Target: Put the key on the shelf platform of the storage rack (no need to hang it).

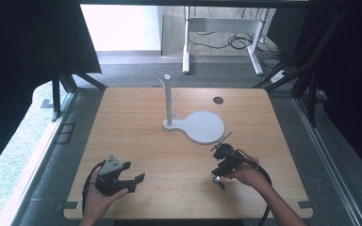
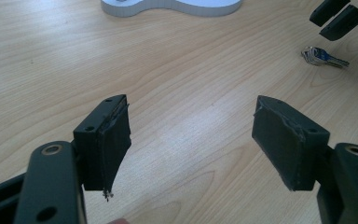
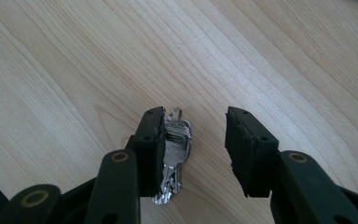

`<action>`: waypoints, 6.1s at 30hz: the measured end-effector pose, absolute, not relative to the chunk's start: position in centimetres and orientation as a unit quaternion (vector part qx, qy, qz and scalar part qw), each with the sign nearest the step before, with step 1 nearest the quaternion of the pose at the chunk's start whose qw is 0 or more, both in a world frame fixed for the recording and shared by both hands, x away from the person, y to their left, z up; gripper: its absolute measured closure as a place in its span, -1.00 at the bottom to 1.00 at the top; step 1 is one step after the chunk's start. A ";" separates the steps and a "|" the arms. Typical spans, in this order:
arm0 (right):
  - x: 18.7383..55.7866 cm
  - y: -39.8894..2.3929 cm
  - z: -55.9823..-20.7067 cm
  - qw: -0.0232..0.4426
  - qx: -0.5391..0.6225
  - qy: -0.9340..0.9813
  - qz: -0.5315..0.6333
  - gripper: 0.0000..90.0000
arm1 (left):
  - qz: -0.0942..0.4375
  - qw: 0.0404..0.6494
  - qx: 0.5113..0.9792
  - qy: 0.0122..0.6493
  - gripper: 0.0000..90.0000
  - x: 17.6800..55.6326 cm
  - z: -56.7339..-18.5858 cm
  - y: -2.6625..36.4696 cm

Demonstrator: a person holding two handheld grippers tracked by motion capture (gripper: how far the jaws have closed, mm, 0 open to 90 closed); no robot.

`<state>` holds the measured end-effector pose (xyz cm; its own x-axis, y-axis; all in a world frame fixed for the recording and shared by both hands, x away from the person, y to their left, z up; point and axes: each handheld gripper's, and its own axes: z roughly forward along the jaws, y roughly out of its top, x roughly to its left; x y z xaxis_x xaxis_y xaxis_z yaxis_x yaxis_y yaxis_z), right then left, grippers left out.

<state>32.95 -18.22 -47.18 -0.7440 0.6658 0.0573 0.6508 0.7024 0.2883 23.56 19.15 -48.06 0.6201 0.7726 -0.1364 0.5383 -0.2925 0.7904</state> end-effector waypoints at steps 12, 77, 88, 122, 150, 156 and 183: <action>33.2 -16.8 -48.5 0.008 0.354 0.926 0.130 0.47 | 0.136 0.425 0.794 0.413 -0.38 23.6 -48.2 19.1; 33.8 -18.2 -43.0 0.018 0.345 0.933 0.097 0.99 | 0.142 0.427 0.786 0.424 -0.38 23.6 -48.0 20.1; 34.8 -17.7 -41.0 0.030 0.341 0.934 0.102 0.99 | 0.144 0.427 0.785 0.425 -0.38 23.6 -47.9 20.2; 39.9 -15.5 -37.8 0.020 0.340 0.932 0.121 0.98 | 0.144 0.426 0.786 0.424 -0.38 23.6 -48.0 20.1; 44.4 -14.9 -38.8 0.019 0.371 0.923 0.102 0.98 | 0.147 0.429 0.784 0.425 -0.38 23.6 -47.9 20.4; 45.3 -14.7 -39.4 0.018 0.379 0.920 0.102 0.98 | 0.147 0.429 0.783 0.425 -0.38 23.7 -47.9 20.5; 49.9 -15.3 -41.0 0.024 0.414 0.904 0.106 0.98 | 0.142 0.426 0.784 0.428 -0.38 23.8 -48.0 20.7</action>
